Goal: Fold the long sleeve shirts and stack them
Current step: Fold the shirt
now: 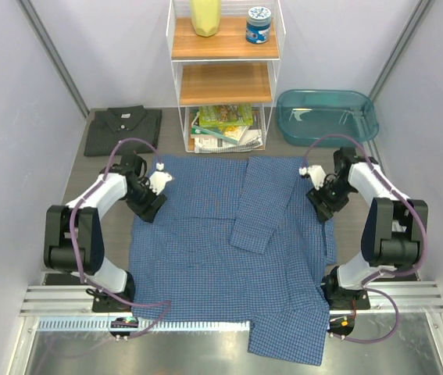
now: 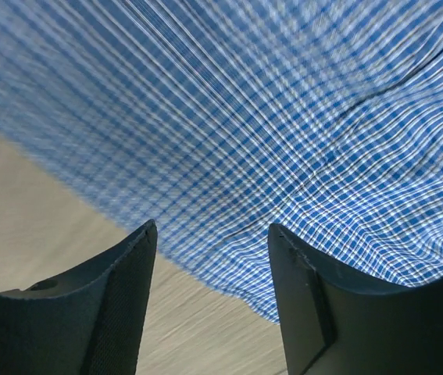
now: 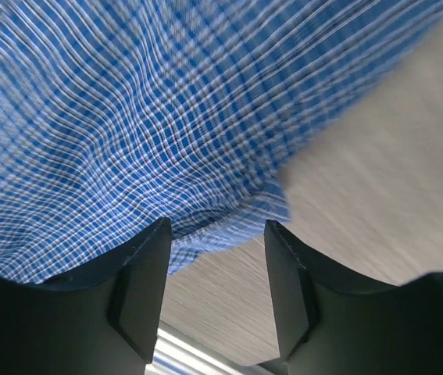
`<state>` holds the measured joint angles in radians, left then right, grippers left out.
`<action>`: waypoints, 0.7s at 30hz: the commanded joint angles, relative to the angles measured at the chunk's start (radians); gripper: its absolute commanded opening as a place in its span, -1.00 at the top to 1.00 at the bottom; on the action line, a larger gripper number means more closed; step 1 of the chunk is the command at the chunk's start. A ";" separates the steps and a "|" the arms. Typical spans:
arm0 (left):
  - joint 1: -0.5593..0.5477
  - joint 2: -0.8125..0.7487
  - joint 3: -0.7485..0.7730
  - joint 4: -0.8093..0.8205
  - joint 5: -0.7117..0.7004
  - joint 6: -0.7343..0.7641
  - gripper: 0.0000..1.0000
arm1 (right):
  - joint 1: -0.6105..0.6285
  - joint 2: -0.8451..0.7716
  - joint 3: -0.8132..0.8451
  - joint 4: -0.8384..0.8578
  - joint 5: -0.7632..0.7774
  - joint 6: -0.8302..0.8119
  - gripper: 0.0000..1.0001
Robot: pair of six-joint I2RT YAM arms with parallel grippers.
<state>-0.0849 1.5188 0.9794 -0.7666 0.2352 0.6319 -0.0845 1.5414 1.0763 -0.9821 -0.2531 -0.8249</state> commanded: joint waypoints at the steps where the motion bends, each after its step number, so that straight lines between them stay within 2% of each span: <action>1: 0.016 0.061 -0.030 0.010 -0.016 -0.020 -0.16 | 0.000 0.067 -0.055 0.106 0.073 0.004 -0.07; 3: 0.045 0.081 -0.028 0.030 -0.036 -0.029 -0.12 | 0.000 0.107 -0.059 0.177 0.121 0.021 0.00; 7: 0.115 0.145 0.001 0.035 -0.079 -0.032 0.04 | 0.000 0.190 -0.035 0.285 0.205 0.043 0.31; 8: 0.128 0.168 0.007 0.033 -0.086 -0.035 0.12 | 0.000 0.218 -0.001 0.298 0.212 0.047 0.31; 10: 0.161 0.184 0.025 0.009 -0.070 -0.020 0.14 | 0.002 0.232 0.045 0.277 0.195 0.052 0.29; 12: 0.174 0.164 0.039 -0.014 0.001 -0.009 0.08 | 0.000 0.206 0.106 0.199 0.134 0.044 0.23; 15: 0.172 0.087 0.048 -0.083 0.119 0.020 -0.14 | 0.002 0.099 0.152 0.087 0.010 0.020 -0.02; 16: 0.174 0.067 0.054 -0.098 0.192 0.020 -0.24 | 0.006 0.068 0.157 0.063 -0.021 0.007 -0.18; 18: 0.169 0.028 0.073 -0.128 0.234 0.009 -0.31 | 0.028 -0.022 0.151 0.017 -0.069 -0.012 -0.32; 21: 0.165 -0.017 0.085 -0.128 0.263 0.012 -0.44 | 0.150 -0.101 0.093 0.042 -0.103 0.000 -0.49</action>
<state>0.0841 1.5951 1.0153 -0.8543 0.3725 0.6338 -0.0593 1.5944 1.1854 -0.8948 -0.2356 -0.8066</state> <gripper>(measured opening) 0.697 0.711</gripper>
